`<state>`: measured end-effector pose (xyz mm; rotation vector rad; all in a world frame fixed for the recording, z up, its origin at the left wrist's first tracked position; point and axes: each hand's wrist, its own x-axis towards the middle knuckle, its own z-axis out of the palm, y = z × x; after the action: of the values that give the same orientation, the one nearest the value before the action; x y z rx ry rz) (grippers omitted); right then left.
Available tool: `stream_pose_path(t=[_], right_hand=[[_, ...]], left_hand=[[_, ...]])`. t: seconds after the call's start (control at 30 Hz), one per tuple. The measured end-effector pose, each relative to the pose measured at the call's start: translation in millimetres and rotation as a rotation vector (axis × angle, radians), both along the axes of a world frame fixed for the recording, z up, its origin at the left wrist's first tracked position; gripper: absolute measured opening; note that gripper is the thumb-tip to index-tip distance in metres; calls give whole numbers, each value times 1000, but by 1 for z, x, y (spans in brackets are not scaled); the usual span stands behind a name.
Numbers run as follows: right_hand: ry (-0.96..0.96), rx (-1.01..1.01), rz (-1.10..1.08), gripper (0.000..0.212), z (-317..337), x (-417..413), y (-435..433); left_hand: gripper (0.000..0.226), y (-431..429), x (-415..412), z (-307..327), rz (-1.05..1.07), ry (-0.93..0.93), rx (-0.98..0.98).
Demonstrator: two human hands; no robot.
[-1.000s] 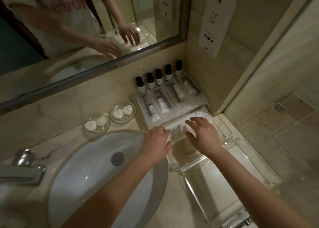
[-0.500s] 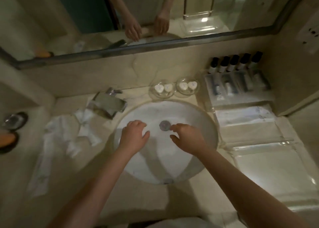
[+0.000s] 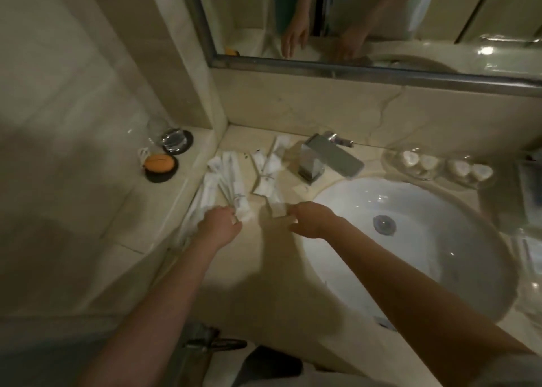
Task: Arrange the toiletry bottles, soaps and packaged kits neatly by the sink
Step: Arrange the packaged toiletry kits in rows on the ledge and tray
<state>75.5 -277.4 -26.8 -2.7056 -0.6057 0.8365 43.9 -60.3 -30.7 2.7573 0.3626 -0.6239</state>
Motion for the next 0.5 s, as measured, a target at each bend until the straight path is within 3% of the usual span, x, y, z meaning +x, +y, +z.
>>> stream_pose_path(t=[0.13,0.27,0.5], right_hand=[[-62,21,-94,62,-11,28,36],[-40,95,-289,59,-26,54,59],[-10,147,-652,54,-44,88,88]], left_hand=[[40,15,25,-6,103,-45,-89],[44,11,49,-15,260,-43,-289],[56,4,71,-33,362,-47,-292]])
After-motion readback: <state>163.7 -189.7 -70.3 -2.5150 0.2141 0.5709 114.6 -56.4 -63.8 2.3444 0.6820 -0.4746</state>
